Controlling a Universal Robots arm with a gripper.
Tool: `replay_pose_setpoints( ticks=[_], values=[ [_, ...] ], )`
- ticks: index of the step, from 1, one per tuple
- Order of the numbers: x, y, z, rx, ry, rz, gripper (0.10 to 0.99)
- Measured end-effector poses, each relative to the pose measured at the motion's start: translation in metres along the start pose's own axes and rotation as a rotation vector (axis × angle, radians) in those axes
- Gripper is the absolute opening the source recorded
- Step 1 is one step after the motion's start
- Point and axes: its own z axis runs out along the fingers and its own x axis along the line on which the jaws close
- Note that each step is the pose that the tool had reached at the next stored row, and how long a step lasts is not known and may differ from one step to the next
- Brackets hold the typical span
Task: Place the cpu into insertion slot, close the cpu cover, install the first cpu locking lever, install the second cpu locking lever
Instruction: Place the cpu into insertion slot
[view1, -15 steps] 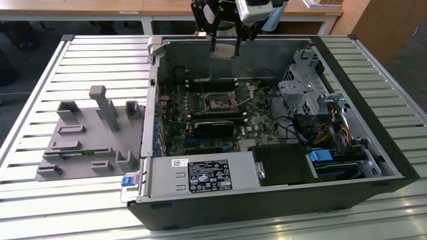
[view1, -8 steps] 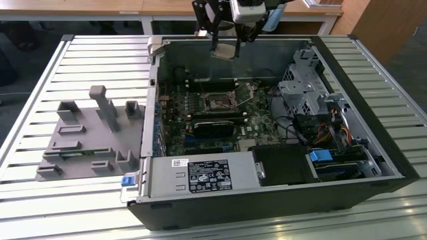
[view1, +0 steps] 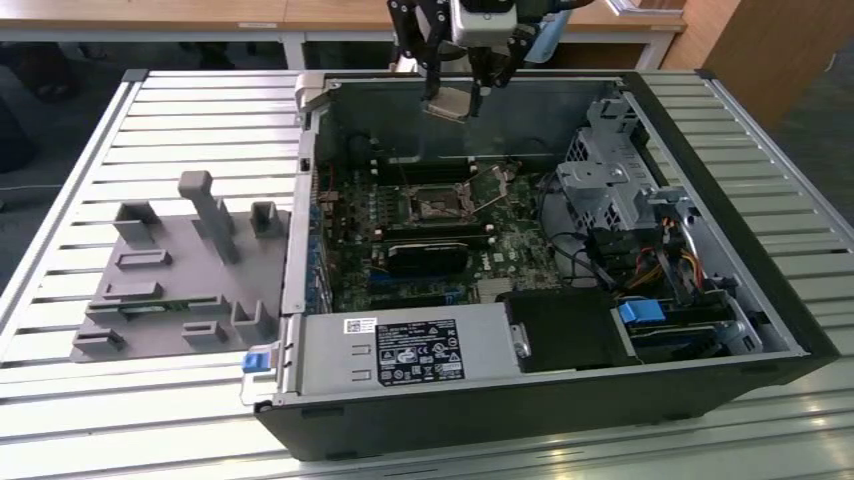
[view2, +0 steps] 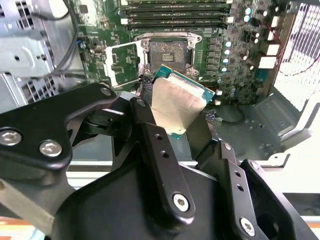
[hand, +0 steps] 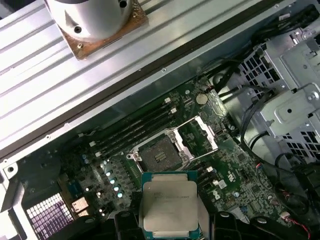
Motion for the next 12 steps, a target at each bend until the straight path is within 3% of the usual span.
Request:
replay_pose_setpoints(
  ticks=[12],
  values=[
    [0.0000, -0.0001, 0.0015, -0.004, -0.0189, 0.216, 0.525]
  ],
)
